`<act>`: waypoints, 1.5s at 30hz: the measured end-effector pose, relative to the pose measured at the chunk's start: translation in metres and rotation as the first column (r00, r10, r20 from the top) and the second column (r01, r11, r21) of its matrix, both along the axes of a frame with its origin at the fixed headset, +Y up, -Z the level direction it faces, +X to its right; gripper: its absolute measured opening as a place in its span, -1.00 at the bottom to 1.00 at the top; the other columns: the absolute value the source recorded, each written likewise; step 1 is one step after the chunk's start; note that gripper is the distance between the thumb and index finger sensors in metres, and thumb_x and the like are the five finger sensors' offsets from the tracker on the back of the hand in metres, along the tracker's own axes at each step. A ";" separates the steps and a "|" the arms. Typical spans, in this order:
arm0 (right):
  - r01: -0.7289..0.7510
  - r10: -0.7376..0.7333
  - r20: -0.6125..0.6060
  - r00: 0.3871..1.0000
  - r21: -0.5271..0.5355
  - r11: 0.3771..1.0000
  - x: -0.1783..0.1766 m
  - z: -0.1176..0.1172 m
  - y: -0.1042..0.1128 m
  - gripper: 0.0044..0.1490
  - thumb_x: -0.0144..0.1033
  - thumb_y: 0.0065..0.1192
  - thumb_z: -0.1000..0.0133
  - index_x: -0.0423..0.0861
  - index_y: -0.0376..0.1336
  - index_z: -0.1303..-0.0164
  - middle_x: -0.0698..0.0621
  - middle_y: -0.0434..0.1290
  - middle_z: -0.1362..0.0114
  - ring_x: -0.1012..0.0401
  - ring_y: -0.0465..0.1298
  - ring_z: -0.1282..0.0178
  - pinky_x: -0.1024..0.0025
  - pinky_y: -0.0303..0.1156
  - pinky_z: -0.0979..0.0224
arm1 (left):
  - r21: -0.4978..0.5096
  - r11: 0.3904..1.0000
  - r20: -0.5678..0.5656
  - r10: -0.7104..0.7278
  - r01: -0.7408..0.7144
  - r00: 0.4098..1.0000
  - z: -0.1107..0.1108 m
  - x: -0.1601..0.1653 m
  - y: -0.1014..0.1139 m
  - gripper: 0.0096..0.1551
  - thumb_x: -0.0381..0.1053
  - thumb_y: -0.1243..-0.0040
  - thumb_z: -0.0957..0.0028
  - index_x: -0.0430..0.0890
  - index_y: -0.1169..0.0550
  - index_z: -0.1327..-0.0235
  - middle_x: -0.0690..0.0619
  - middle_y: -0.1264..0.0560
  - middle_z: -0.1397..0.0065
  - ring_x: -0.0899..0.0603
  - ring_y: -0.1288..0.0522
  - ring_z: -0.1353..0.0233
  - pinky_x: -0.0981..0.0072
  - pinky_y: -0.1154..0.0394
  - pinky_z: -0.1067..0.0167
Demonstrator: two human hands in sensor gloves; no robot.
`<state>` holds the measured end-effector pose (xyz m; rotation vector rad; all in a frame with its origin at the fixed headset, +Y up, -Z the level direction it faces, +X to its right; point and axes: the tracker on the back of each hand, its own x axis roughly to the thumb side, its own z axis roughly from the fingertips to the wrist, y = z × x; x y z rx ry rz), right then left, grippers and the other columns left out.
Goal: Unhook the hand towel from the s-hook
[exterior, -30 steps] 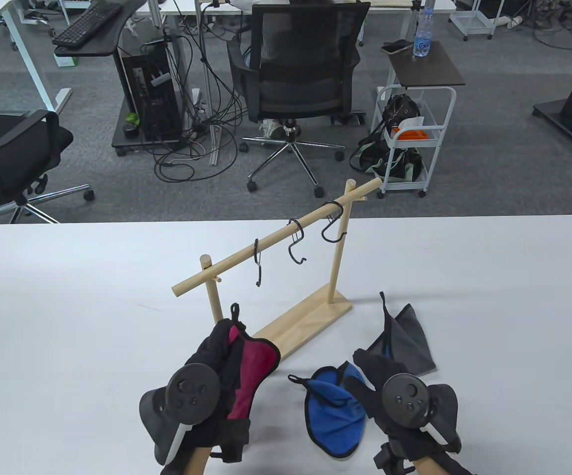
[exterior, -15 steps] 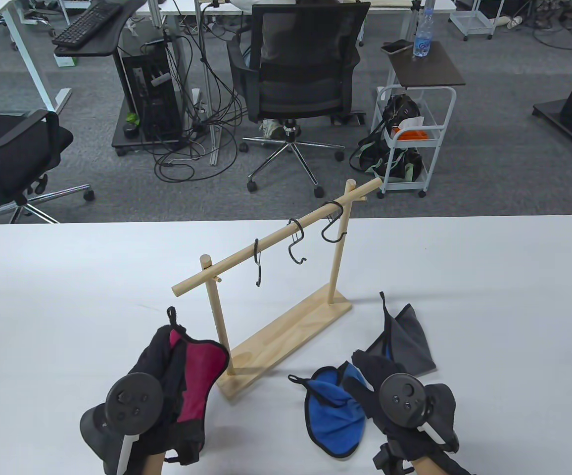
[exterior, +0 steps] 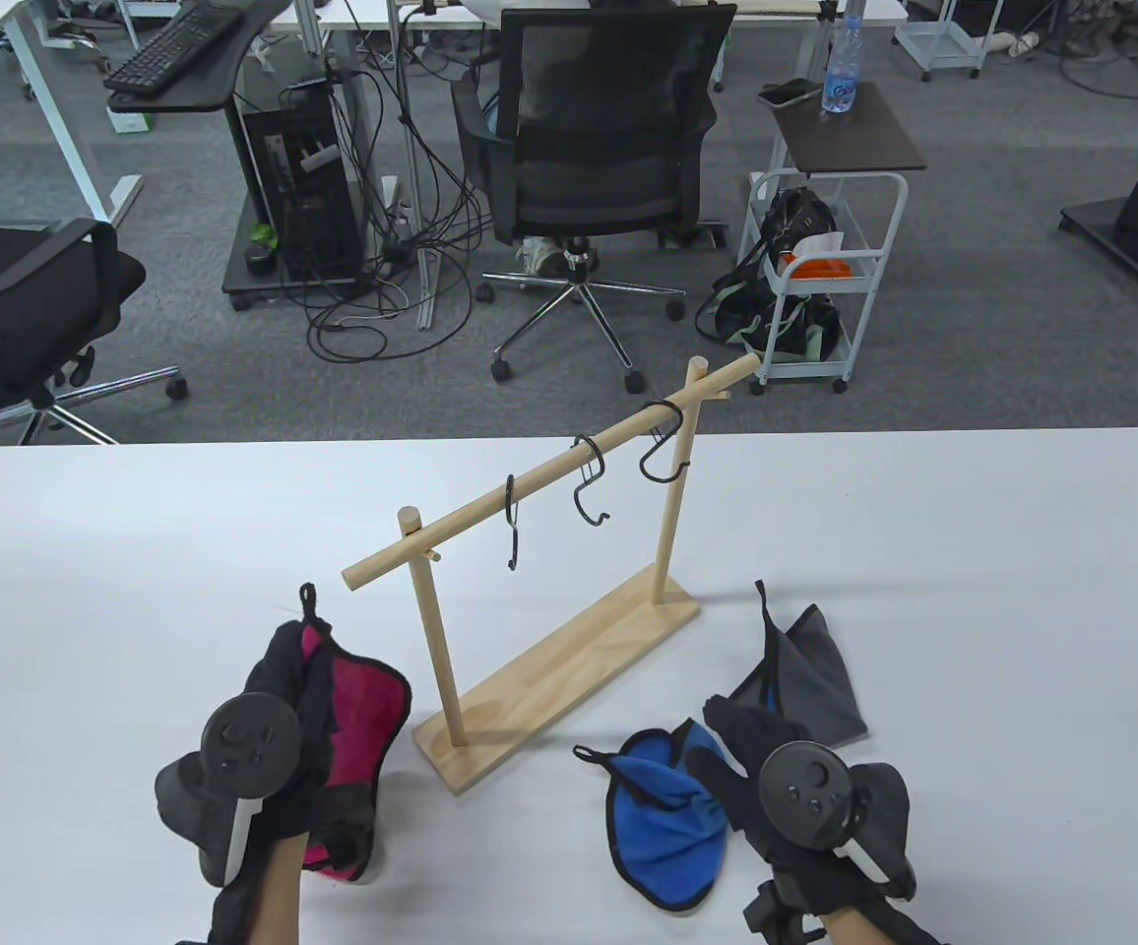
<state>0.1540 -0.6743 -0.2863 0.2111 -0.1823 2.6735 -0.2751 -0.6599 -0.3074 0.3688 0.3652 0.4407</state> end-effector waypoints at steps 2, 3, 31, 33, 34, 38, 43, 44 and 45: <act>0.003 -0.003 -0.002 1.000 -0.001 1.000 0.000 0.000 0.000 -0.26 0.11 0.21 -0.30 -0.04 0.22 -0.62 -0.21 0.41 -0.55 -0.15 0.45 -0.48 -0.17 0.28 -0.56 | -0.029 0.999 0.015 -0.024 0.025 1.000 -0.005 -0.002 -0.006 -0.49 0.13 -0.13 -0.32 0.03 -0.47 -0.50 -0.08 -0.60 -0.41 -0.20 -0.67 -0.29 0.00 -0.58 -0.25; 0.005 -0.005 -0.004 1.000 -0.001 1.000 0.000 0.000 0.000 -0.26 0.11 0.21 -0.30 -0.04 0.22 -0.62 -0.21 0.41 -0.55 -0.15 0.45 -0.48 -0.17 0.28 -0.56 | -0.053 0.997 0.018 -0.047 0.048 0.999 -0.008 -0.002 -0.010 -0.49 0.13 -0.13 -0.32 0.04 -0.47 -0.50 -0.08 -0.60 -0.41 -0.21 -0.67 -0.31 -0.02 -0.57 -0.26; -0.001 0.001 -0.046 0.999 -0.006 1.000 -0.003 0.002 -0.003 -0.27 0.11 0.20 -0.31 -0.04 0.23 -0.61 -0.21 0.41 -0.56 -0.15 0.44 -0.49 -0.18 0.27 -0.57 | -0.600 0.788 0.138 -0.071 0.141 0.988 -0.041 0.002 -0.088 -0.26 0.32 -0.20 -0.21 0.05 -0.40 -0.61 -0.13 -0.46 -0.59 -0.28 -0.53 -0.50 -0.20 -0.43 -0.43; -0.002 0.001 -0.050 0.999 -0.011 1.000 -0.003 0.002 -0.003 -0.27 0.11 0.20 -0.31 -0.05 0.23 -0.61 -0.22 0.41 -0.56 -0.16 0.44 -0.49 -0.18 0.27 -0.57 | -0.619 0.775 0.146 -0.047 0.129 0.988 -0.042 0.000 -0.089 -0.22 0.33 -0.21 -0.19 0.04 -0.39 -0.63 -0.12 -0.46 -0.61 -0.28 -0.52 -0.52 -0.20 -0.42 -0.44; -0.002 0.001 -0.052 0.999 -0.013 1.000 -0.004 0.002 -0.003 -0.27 0.11 0.20 -0.31 -0.04 0.23 -0.61 -0.22 0.41 -0.56 -0.16 0.44 -0.49 -0.18 0.27 -0.57 | -0.625 0.771 0.148 -0.036 0.122 0.988 -0.042 0.000 -0.088 -0.16 0.49 -0.07 -0.07 0.16 -0.35 -0.59 -0.21 -0.43 -0.60 -0.43 -0.47 -0.48 -0.44 -0.32 -0.33; -0.008 0.007 -0.062 0.998 -0.014 1.000 -0.006 0.002 -0.003 -0.27 0.11 0.20 -0.31 -0.05 0.23 -0.61 -0.22 0.41 -0.56 -0.16 0.44 -0.49 -0.18 0.27 -0.57 | -0.631 0.765 0.156 -0.035 0.127 0.987 -0.039 -0.001 -0.084 -0.15 0.35 -0.24 -0.16 0.02 -0.35 -0.67 -0.15 -0.42 -0.65 -0.31 -0.48 -0.56 -0.25 -0.39 -0.46; -0.017 0.016 -0.076 0.997 -0.017 1.000 -0.009 0.003 -0.004 -0.27 0.11 0.20 -0.31 -0.04 0.23 -0.61 -0.22 0.40 -0.56 -0.16 0.44 -0.49 -0.18 0.27 -0.57 | -0.617 0.774 0.173 -0.040 0.140 0.984 -0.031 -0.002 -0.072 -0.13 0.37 -0.26 -0.14 0.03 -0.35 -0.66 -0.14 -0.42 -0.64 -0.32 -0.49 -0.56 -0.25 -0.39 -0.47; -0.019 0.017 -0.079 0.997 -0.018 1.000 -0.010 0.003 -0.004 -0.27 0.11 0.20 -0.31 -0.05 0.23 -0.61 -0.22 0.40 -0.56 -0.16 0.44 -0.49 -0.18 0.27 -0.57 | -0.604 0.785 0.172 -0.038 0.136 0.984 -0.028 -0.002 -0.068 -0.13 0.36 -0.27 -0.13 0.03 -0.36 -0.66 -0.14 -0.43 -0.64 -0.33 -0.50 -0.55 -0.26 -0.39 -0.46; -0.020 0.018 -0.082 0.996 -0.019 1.000 -0.011 0.003 -0.005 -0.26 0.11 0.20 -0.31 -0.04 0.23 -0.61 -0.21 0.40 -0.57 -0.16 0.44 -0.49 -0.18 0.27 -0.57 | -0.589 0.797 0.172 -0.037 0.133 0.984 -0.026 -0.002 -0.063 -0.13 0.37 -0.26 -0.14 0.03 -0.36 -0.66 -0.14 -0.43 -0.64 -0.33 -0.50 -0.55 -0.25 -0.39 -0.46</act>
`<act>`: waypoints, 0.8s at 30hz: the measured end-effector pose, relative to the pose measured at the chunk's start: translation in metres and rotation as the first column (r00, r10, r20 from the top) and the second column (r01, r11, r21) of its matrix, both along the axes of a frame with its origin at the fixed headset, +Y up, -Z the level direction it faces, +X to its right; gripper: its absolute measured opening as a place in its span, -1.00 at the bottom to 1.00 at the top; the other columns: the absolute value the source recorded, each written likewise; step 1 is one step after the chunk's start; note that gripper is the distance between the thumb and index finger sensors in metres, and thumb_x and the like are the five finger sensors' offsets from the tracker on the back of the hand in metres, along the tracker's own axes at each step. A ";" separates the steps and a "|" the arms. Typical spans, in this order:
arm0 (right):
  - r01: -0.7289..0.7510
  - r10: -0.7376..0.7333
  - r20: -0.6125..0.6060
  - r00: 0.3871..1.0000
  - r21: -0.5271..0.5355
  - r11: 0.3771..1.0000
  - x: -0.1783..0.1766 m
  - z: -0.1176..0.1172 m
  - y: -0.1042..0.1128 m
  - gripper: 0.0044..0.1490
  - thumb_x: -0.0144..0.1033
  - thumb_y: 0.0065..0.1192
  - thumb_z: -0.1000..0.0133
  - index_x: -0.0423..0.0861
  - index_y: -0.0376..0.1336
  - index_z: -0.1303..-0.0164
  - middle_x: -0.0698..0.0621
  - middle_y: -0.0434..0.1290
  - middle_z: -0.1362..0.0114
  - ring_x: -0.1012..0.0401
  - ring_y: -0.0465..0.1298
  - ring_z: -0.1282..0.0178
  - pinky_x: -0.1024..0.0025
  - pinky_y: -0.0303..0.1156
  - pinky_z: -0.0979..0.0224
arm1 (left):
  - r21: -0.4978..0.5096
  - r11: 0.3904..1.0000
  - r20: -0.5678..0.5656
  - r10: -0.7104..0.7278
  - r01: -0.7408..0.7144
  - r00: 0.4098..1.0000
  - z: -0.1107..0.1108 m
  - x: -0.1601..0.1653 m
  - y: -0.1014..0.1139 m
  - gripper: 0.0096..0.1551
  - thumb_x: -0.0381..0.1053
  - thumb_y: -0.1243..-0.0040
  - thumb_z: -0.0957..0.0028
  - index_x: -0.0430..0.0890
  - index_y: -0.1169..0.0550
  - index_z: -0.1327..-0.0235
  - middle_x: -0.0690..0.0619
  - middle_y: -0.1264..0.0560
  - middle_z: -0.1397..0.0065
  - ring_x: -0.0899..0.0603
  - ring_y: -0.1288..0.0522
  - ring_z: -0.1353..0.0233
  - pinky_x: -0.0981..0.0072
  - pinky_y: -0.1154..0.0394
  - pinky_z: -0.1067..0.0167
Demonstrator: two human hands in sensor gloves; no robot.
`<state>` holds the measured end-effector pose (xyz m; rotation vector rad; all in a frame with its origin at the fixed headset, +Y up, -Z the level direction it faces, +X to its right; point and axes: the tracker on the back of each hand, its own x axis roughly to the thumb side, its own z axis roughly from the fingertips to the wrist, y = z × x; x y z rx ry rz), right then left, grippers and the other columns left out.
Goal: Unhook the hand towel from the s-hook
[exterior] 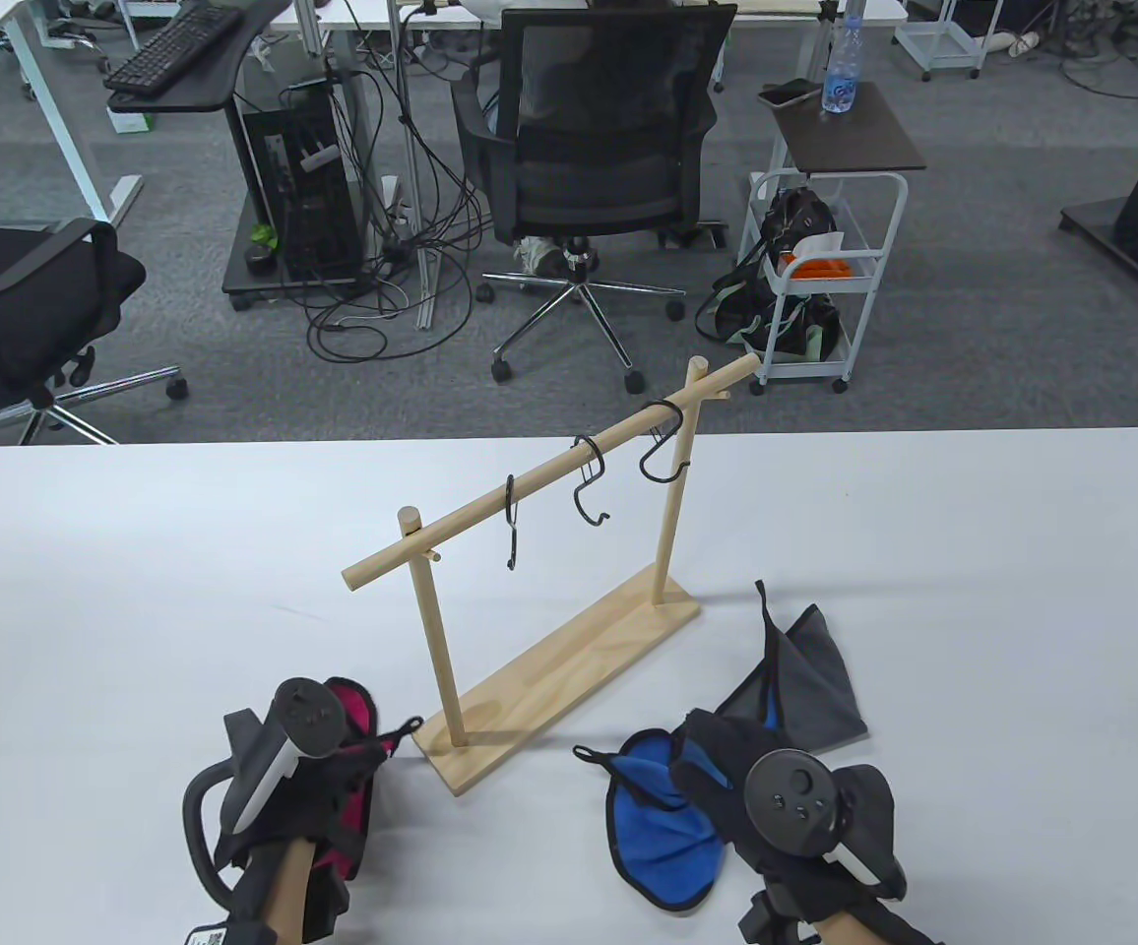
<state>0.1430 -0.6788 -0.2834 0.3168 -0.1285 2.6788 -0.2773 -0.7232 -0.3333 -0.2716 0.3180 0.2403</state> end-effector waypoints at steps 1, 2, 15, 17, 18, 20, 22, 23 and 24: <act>-0.001 0.001 -0.002 1.000 0.000 1.000 -0.001 0.000 0.000 -0.27 0.11 0.20 -0.31 -0.04 0.23 -0.61 -0.22 0.40 -0.56 -0.16 0.44 -0.49 -0.18 0.27 -0.57 | 0.014 1.000 0.002 0.004 -0.004 1.000 0.002 0.000 0.003 -0.13 0.37 -0.25 -0.14 0.03 -0.36 -0.66 -0.15 -0.43 -0.64 -0.34 -0.50 -0.54 -0.26 -0.39 -0.46; -0.004 0.004 -0.004 1.000 0.000 1.000 -0.001 0.000 0.000 -0.26 0.11 0.20 -0.31 -0.04 0.23 -0.61 -0.22 0.40 -0.57 -0.16 0.44 -0.49 -0.18 0.27 -0.57 | 0.036 0.999 0.005 0.009 -0.009 1.000 0.004 0.001 0.008 -0.14 0.37 -0.25 -0.15 0.02 -0.36 -0.66 -0.14 -0.43 -0.64 -0.33 -0.50 -0.54 -0.25 -0.39 -0.46; -0.024 0.024 -0.028 0.999 0.002 1.000 -0.009 0.002 -0.002 -0.23 0.13 0.19 -0.31 -0.05 0.20 -0.64 -0.22 0.38 -0.59 -0.17 0.42 -0.52 -0.19 0.26 -0.57 | 0.336 0.937 0.158 0.042 -0.094 0.987 0.046 0.046 0.058 -0.18 0.40 -0.18 -0.18 0.02 -0.41 -0.62 -0.15 -0.47 -0.60 -0.34 -0.52 -0.51 -0.24 -0.41 -0.45; -0.027 0.027 -0.031 0.999 0.006 1.000 -0.010 0.002 -0.002 -0.23 0.13 0.19 -0.31 -0.05 0.19 -0.65 -0.23 0.38 -0.60 -0.17 0.42 -0.52 -0.19 0.26 -0.58 | 0.368 0.923 0.196 0.036 -0.108 0.980 0.053 0.058 0.062 -0.18 0.41 -0.18 -0.17 0.02 -0.42 -0.62 -0.15 -0.48 -0.60 -0.33 -0.53 -0.51 -0.24 -0.41 -0.44; -0.027 0.027 -0.031 0.999 0.007 1.000 -0.010 0.002 -0.002 -0.22 0.13 0.19 -0.31 -0.05 0.19 -0.65 -0.23 0.38 -0.60 -0.17 0.42 -0.52 -0.19 0.26 -0.58 | 0.376 0.919 0.211 0.035 -0.114 0.977 0.056 0.062 0.064 -0.19 0.41 -0.17 -0.18 0.02 -0.42 -0.62 -0.15 -0.48 -0.60 -0.33 -0.53 -0.51 -0.23 -0.41 -0.44; -0.028 0.028 -0.033 0.999 0.006 1.000 -0.010 0.002 -0.002 -0.22 0.14 0.19 -0.31 -0.05 0.19 -0.65 -0.23 0.37 -0.60 -0.17 0.41 -0.53 -0.19 0.26 -0.58 | 0.398 0.907 0.248 0.039 -0.139 0.968 0.061 0.075 0.066 -0.18 0.42 -0.17 -0.18 0.02 -0.42 -0.62 -0.16 -0.48 -0.60 -0.34 -0.52 -0.51 -0.24 -0.41 -0.44; -0.030 0.030 -0.035 0.999 0.006 1.000 -0.011 0.002 -0.002 -0.21 0.14 0.19 -0.30 -0.05 0.18 -0.66 -0.23 0.37 -0.61 -0.18 0.41 -0.53 -0.19 0.26 -0.58 | 0.413 0.897 0.282 0.041 -0.160 0.958 0.065 0.085 0.067 -0.17 0.44 -0.15 -0.16 0.03 -0.42 -0.61 -0.16 -0.48 -0.59 -0.36 -0.53 -0.50 -0.26 -0.40 -0.43; -0.031 0.032 -0.035 0.999 0.007 0.999 -0.011 0.002 -0.002 -0.21 0.14 0.19 -0.30 -0.05 0.18 -0.66 -0.23 0.37 -0.61 -0.18 0.41 -0.53 -0.20 0.26 -0.58 | 0.419 0.893 0.296 0.040 -0.167 0.954 0.066 0.089 0.067 -0.17 0.43 -0.17 -0.16 0.03 -0.42 -0.62 -0.15 -0.48 -0.59 -0.34 -0.53 -0.50 -0.24 -0.42 -0.43; -0.033 0.033 -0.036 0.999 0.008 0.999 -0.011 0.002 -0.002 -0.21 0.14 0.19 -0.30 -0.05 0.18 -0.67 -0.24 0.36 -0.61 -0.18 0.41 -0.53 -0.20 0.26 -0.58 | 0.428 0.886 0.313 0.037 -0.176 0.949 0.067 0.094 0.066 -0.19 0.38 -0.21 -0.21 -0.01 -0.42 -0.64 -0.14 -0.48 -0.61 -0.30 -0.54 -0.52 -0.16 -0.44 -0.48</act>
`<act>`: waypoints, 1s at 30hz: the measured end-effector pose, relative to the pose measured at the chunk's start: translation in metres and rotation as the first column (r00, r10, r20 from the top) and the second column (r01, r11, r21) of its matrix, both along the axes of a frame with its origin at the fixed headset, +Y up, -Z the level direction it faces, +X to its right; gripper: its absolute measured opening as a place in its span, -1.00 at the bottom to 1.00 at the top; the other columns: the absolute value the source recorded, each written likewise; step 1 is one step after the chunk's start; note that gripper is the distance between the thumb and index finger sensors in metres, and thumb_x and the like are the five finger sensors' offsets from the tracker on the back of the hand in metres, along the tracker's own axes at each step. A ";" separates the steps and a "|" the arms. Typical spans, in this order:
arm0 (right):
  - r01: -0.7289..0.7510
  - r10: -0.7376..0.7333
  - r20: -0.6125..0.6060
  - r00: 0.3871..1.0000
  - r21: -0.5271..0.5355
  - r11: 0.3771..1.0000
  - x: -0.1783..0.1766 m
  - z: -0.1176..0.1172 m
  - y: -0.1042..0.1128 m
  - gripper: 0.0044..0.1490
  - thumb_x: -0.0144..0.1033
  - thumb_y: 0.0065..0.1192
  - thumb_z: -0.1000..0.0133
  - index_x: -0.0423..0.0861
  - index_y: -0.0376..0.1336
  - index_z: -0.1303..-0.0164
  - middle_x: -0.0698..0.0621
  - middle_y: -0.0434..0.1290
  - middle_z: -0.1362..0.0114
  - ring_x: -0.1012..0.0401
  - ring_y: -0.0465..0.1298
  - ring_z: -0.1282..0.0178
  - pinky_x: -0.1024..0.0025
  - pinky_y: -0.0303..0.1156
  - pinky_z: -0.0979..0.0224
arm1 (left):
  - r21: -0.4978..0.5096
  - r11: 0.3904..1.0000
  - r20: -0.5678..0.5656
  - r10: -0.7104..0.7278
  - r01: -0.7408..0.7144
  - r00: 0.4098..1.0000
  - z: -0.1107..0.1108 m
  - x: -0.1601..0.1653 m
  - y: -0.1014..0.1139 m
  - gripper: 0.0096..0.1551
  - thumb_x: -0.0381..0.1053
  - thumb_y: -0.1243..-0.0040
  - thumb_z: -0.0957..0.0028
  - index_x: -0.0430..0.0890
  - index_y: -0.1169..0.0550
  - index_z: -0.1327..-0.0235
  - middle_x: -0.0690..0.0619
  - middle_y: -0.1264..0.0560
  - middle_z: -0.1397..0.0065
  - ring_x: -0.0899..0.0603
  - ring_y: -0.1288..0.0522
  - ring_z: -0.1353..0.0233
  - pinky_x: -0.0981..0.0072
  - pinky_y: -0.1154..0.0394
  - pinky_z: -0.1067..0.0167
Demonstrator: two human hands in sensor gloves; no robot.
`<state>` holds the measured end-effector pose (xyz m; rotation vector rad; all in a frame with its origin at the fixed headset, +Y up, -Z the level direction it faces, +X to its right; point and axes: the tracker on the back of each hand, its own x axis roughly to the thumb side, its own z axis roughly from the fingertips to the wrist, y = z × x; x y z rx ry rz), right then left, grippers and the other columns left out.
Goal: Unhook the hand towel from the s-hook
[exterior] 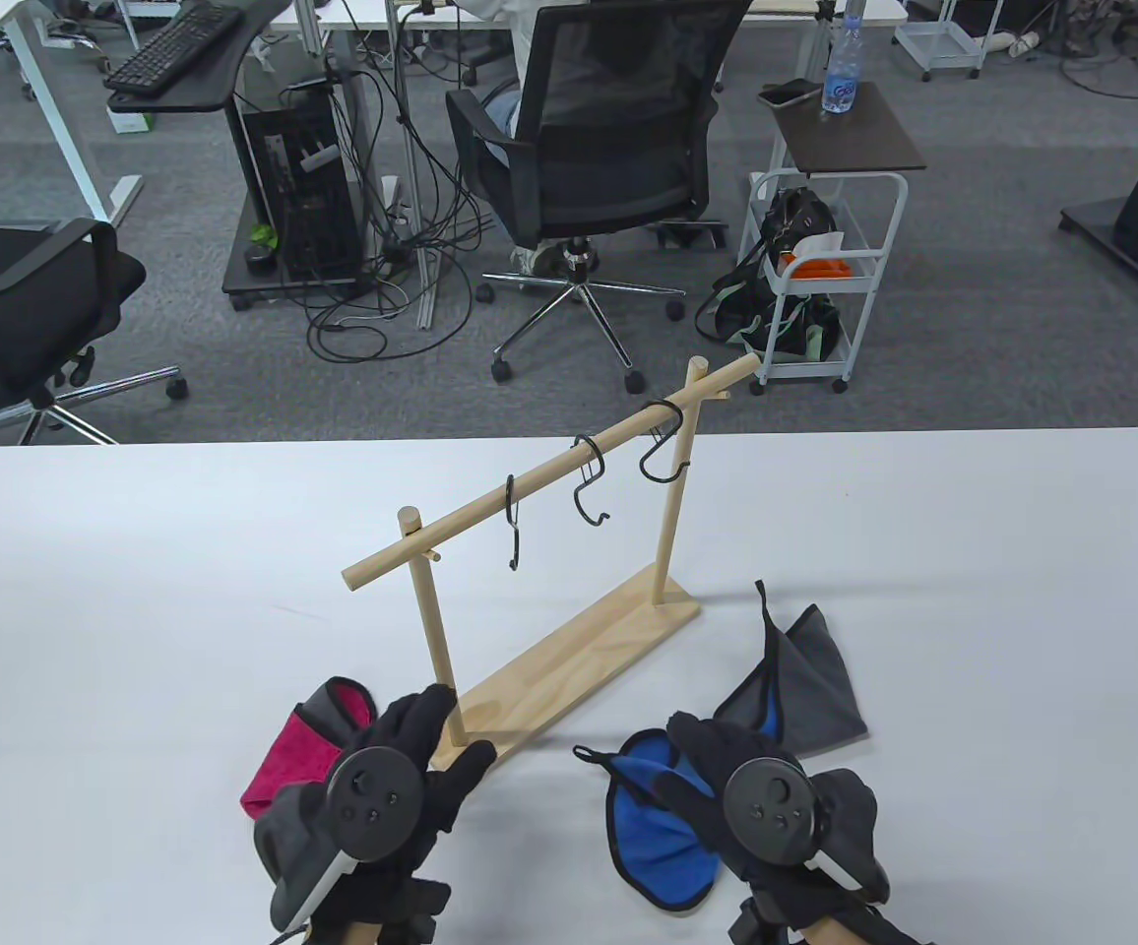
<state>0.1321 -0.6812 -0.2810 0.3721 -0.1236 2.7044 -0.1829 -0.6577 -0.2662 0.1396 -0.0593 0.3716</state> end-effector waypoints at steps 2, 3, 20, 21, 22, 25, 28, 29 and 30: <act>-0.002 0.002 -0.001 1.000 0.002 1.000 0.000 0.000 0.000 -0.20 0.15 0.19 -0.30 -0.05 0.17 -0.67 -0.24 0.36 -0.61 -0.18 0.41 -0.54 -0.20 0.25 -0.58 | 0.032 0.999 0.028 -0.004 0.003 1.000 0.001 0.009 -0.004 -0.16 0.44 -0.15 -0.16 0.03 -0.40 -0.63 -0.14 -0.47 -0.61 -0.33 -0.52 -0.52 -0.24 -0.41 -0.45; -0.002 0.002 -0.002 1.000 0.003 1.000 0.000 0.000 0.000 -0.20 0.14 0.19 -0.30 -0.05 0.17 -0.67 -0.24 0.36 -0.61 -0.18 0.41 -0.54 -0.20 0.25 -0.58 | 0.056 0.998 0.042 -0.012 0.009 0.999 0.002 0.014 -0.007 -0.15 0.46 -0.13 -0.15 0.04 -0.40 -0.63 -0.14 -0.47 -0.61 -0.34 -0.52 -0.52 -0.26 -0.40 -0.44; -0.011 0.012 -0.014 1.000 0.011 1.000 0.000 0.002 0.000 -0.17 0.16 0.19 -0.30 -0.05 0.15 -0.69 -0.25 0.35 -0.63 -0.19 0.39 -0.55 -0.21 0.24 -0.59 | 0.050 0.999 0.116 -0.016 0.010 0.993 0.007 0.032 -0.023 -0.14 0.47 -0.12 -0.15 0.04 -0.40 -0.62 -0.13 -0.48 -0.60 -0.33 -0.52 -0.51 -0.24 -0.41 -0.44; -0.013 0.013 -0.015 1.000 0.012 1.000 0.000 0.002 0.000 -0.17 0.16 0.19 -0.30 -0.05 0.16 -0.69 -0.24 0.34 -0.63 -0.19 0.39 -0.55 -0.21 0.24 -0.59 | 0.051 0.999 0.117 -0.016 0.010 0.993 0.007 0.032 -0.023 -0.14 0.47 -0.11 -0.14 0.04 -0.40 -0.62 -0.13 -0.48 -0.60 -0.32 -0.52 -0.51 -0.24 -0.41 -0.44; -0.014 0.014 -0.016 1.000 0.012 1.000 -0.001 0.003 0.000 -0.17 0.16 0.19 -0.30 -0.05 0.16 -0.69 -0.24 0.34 -0.63 -0.19 0.39 -0.55 -0.21 0.24 -0.59 | 0.051 0.999 0.119 -0.019 0.013 0.993 0.007 0.033 -0.023 -0.15 0.47 -0.12 -0.14 0.05 -0.40 -0.62 -0.13 -0.48 -0.60 -0.32 -0.53 -0.51 -0.24 -0.41 -0.44; -0.015 0.016 -0.019 1.000 0.012 1.000 -0.001 0.003 -0.001 -0.17 0.16 0.19 -0.30 -0.05 0.15 -0.69 -0.24 0.34 -0.63 -0.19 0.39 -0.56 -0.21 0.24 -0.59 | 0.049 0.999 0.123 -0.021 0.015 0.992 0.008 0.033 -0.023 -0.15 0.47 -0.12 -0.15 0.04 -0.40 -0.62 -0.12 -0.48 -0.60 -0.32 -0.52 -0.51 -0.24 -0.41 -0.44; -0.017 0.017 -0.023 1.000 0.011 1.000 -0.001 0.004 -0.001 -0.16 0.17 0.19 -0.29 -0.05 0.15 -0.69 -0.25 0.33 -0.64 -0.19 0.38 -0.56 -0.22 0.24 -0.59 | 0.050 0.999 0.124 -0.022 0.016 0.992 0.008 0.033 -0.023 -0.15 0.47 -0.12 -0.14 0.04 -0.41 -0.62 -0.12 -0.48 -0.59 -0.33 -0.52 -0.51 -0.24 -0.41 -0.44; -0.017 0.017 -0.024 1.000 0.010 1.000 -0.001 0.004 -0.001 -0.16 0.16 0.19 -0.29 -0.05 0.15 -0.69 -0.25 0.33 -0.64 -0.20 0.38 -0.56 -0.22 0.23 -0.59 | 0.051 0.999 0.124 -0.023 0.016 0.992 0.008 0.033 -0.023 -0.15 0.47 -0.12 -0.14 0.05 -0.40 -0.62 -0.13 -0.48 -0.59 -0.32 -0.52 -0.51 -0.24 -0.41 -0.44; -0.017 0.017 -0.025 1.000 0.008 1.000 -0.002 0.004 -0.001 -0.16 0.16 0.19 -0.29 -0.05 0.15 -0.70 -0.25 0.33 -0.64 -0.20 0.38 -0.57 -0.22 0.23 -0.59 | 0.053 0.998 0.122 -0.024 0.018 0.992 0.009 0.033 -0.023 -0.15 0.47 -0.12 -0.14 0.05 -0.41 -0.62 -0.13 -0.48 -0.59 -0.33 -0.53 -0.51 -0.24 -0.41 -0.44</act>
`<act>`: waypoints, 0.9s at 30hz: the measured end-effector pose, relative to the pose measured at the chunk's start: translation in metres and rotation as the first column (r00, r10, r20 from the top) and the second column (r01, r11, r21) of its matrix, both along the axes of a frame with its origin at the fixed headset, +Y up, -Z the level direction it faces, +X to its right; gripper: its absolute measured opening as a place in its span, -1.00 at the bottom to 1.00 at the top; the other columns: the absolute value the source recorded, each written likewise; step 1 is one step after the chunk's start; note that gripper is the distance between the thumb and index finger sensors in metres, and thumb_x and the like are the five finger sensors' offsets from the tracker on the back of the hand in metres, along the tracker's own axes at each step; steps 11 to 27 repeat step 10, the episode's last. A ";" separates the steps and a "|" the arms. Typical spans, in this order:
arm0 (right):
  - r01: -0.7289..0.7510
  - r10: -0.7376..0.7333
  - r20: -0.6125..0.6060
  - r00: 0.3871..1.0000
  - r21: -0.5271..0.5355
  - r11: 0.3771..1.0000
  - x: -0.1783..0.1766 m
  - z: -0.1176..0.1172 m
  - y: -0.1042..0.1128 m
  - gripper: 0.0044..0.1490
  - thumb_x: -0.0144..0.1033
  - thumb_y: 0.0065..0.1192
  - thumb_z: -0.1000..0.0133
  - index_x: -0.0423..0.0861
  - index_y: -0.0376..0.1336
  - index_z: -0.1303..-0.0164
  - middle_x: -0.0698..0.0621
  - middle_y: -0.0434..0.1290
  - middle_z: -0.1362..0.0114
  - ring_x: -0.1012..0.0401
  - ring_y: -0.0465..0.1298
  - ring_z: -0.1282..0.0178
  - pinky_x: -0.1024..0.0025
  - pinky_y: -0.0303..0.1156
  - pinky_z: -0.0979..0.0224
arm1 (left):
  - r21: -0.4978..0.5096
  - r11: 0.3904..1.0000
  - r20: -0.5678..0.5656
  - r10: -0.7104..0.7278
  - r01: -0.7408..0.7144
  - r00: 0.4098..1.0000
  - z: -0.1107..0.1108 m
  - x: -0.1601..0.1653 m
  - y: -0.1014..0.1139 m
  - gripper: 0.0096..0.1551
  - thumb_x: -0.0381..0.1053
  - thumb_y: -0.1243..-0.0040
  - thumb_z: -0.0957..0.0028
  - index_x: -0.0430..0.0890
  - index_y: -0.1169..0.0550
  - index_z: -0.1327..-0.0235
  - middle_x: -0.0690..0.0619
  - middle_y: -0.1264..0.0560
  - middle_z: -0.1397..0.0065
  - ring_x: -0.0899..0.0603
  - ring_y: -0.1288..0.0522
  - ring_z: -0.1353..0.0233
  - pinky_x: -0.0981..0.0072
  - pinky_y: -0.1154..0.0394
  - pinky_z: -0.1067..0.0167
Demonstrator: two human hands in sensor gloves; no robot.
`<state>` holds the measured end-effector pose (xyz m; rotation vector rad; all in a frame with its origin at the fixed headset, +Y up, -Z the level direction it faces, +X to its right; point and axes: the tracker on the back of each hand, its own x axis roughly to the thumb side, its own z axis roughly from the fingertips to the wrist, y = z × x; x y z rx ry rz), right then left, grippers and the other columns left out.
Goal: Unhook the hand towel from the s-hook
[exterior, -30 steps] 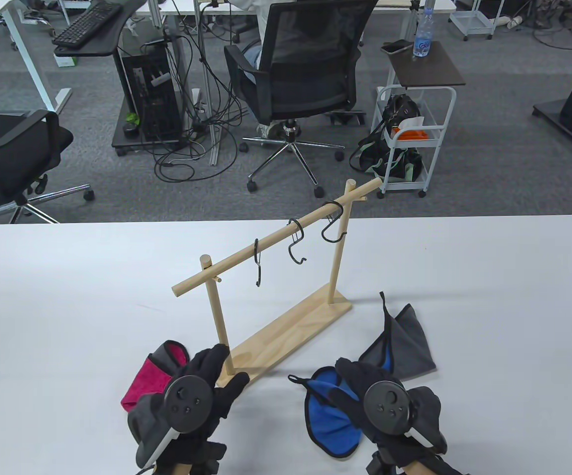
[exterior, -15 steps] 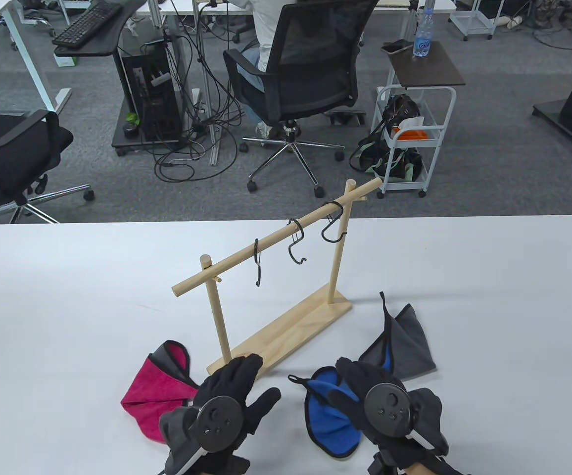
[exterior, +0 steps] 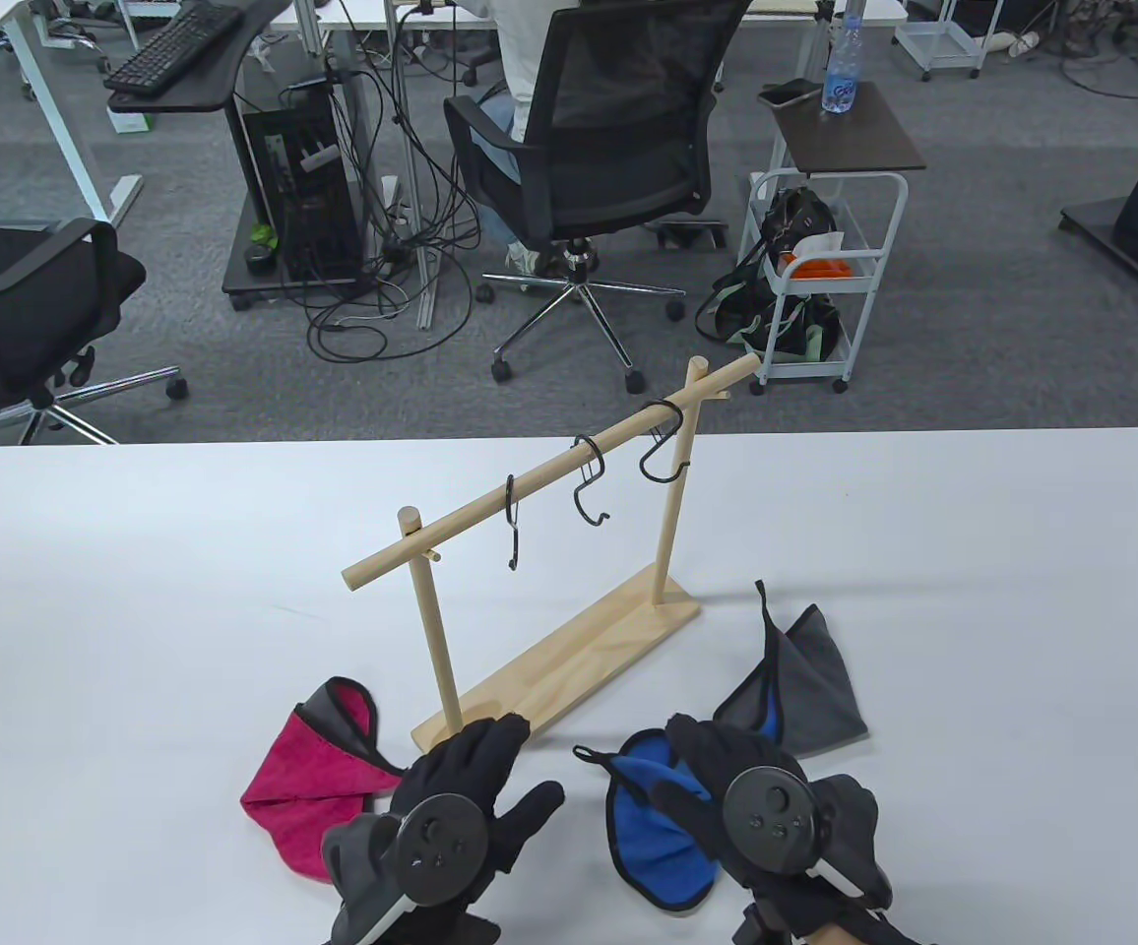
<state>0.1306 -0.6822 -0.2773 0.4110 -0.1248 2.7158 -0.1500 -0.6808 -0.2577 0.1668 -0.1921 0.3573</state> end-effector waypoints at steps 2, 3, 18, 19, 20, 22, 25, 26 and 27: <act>-0.001 0.001 -0.002 1.000 -0.002 1.000 0.000 0.000 0.000 -0.16 0.17 0.19 -0.29 -0.05 0.14 -0.70 -0.25 0.32 -0.65 -0.20 0.37 -0.57 -0.23 0.23 -0.60 | -0.002 1.000 0.001 -0.001 0.001 1.000 0.000 0.000 0.000 -0.15 0.47 -0.12 -0.14 0.05 -0.41 -0.61 -0.13 -0.48 -0.59 -0.32 -0.53 -0.51 -0.23 -0.41 -0.44; -0.002 0.002 -0.002 1.000 -0.002 1.000 0.000 0.000 0.000 -0.16 0.17 0.19 -0.29 -0.05 0.14 -0.70 -0.25 0.32 -0.65 -0.20 0.37 -0.57 -0.23 0.22 -0.60 | -0.004 1.000 0.001 0.000 0.000 1.000 0.000 0.000 0.000 -0.15 0.47 -0.12 -0.14 0.05 -0.41 -0.61 -0.13 -0.48 -0.59 -0.33 -0.53 -0.51 -0.24 -0.41 -0.44; -0.003 0.003 -0.003 1.000 0.004 1.000 0.000 0.001 0.000 -0.15 0.17 0.19 -0.29 -0.05 0.14 -0.70 -0.26 0.31 -0.66 -0.21 0.36 -0.59 -0.24 0.22 -0.60 | -0.010 1.000 0.007 -0.010 0.010 1.000 0.001 0.001 -0.001 -0.15 0.47 -0.12 -0.14 0.05 -0.41 -0.61 -0.13 -0.48 -0.59 -0.32 -0.53 -0.50 -0.21 -0.43 -0.43; -0.003 0.003 -0.003 1.000 0.004 1.000 0.000 0.001 0.000 -0.15 0.17 0.19 -0.29 -0.05 0.14 -0.70 -0.26 0.31 -0.66 -0.21 0.36 -0.59 -0.24 0.22 -0.60 | -0.010 1.000 0.007 -0.010 0.010 1.000 0.001 0.001 -0.001 -0.15 0.47 -0.12 -0.14 0.05 -0.41 -0.61 -0.13 -0.48 -0.59 -0.32 -0.53 -0.50 -0.21 -0.43 -0.43; -0.003 0.003 -0.003 1.000 0.004 1.000 0.000 0.001 0.000 -0.15 0.17 0.19 -0.29 -0.05 0.14 -0.70 -0.26 0.31 -0.66 -0.21 0.36 -0.59 -0.24 0.22 -0.60 | -0.010 1.000 0.007 -0.010 0.010 1.000 0.001 0.001 -0.001 -0.15 0.47 -0.12 -0.14 0.05 -0.41 -0.61 -0.13 -0.48 -0.59 -0.32 -0.53 -0.50 -0.21 -0.43 -0.43; -0.003 0.003 -0.003 1.000 0.004 1.000 0.000 0.001 0.000 -0.15 0.17 0.19 -0.29 -0.05 0.14 -0.70 -0.26 0.31 -0.66 -0.21 0.36 -0.59 -0.24 0.22 -0.60 | -0.010 1.000 0.007 -0.010 0.010 1.000 0.001 0.001 -0.001 -0.15 0.47 -0.12 -0.14 0.05 -0.41 -0.61 -0.13 -0.48 -0.59 -0.32 -0.53 -0.50 -0.21 -0.43 -0.43; -0.003 0.003 -0.003 1.000 0.004 1.000 0.000 0.001 0.000 -0.15 0.17 0.19 -0.29 -0.05 0.14 -0.70 -0.26 0.31 -0.66 -0.21 0.36 -0.59 -0.24 0.22 -0.60 | -0.010 1.000 0.007 -0.010 0.010 1.000 0.001 0.001 -0.001 -0.15 0.47 -0.12 -0.14 0.05 -0.41 -0.61 -0.13 -0.48 -0.59 -0.32 -0.53 -0.50 -0.21 -0.43 -0.43; -0.003 0.003 -0.003 1.000 0.004 1.000 0.000 0.001 0.000 -0.15 0.17 0.19 -0.29 -0.05 0.14 -0.70 -0.26 0.31 -0.66 -0.21 0.36 -0.59 -0.24 0.22 -0.60 | -0.010 1.000 0.007 -0.010 0.010 1.000 0.001 0.001 -0.001 -0.15 0.47 -0.12 -0.14 0.05 -0.41 -0.61 -0.13 -0.48 -0.59 -0.32 -0.53 -0.50 -0.21 -0.43 -0.43; -0.003 0.003 -0.003 1.000 0.004 1.000 0.000 0.001 0.000 -0.15 0.17 0.19 -0.29 -0.05 0.14 -0.70 -0.26 0.31 -0.66 -0.21 0.36 -0.59 -0.24 0.22 -0.60 | -0.010 1.000 0.007 -0.010 0.010 1.000 0.001 0.001 -0.001 -0.15 0.47 -0.12 -0.14 0.05 -0.41 -0.61 -0.13 -0.48 -0.59 -0.32 -0.53 -0.50 -0.21 -0.43 -0.43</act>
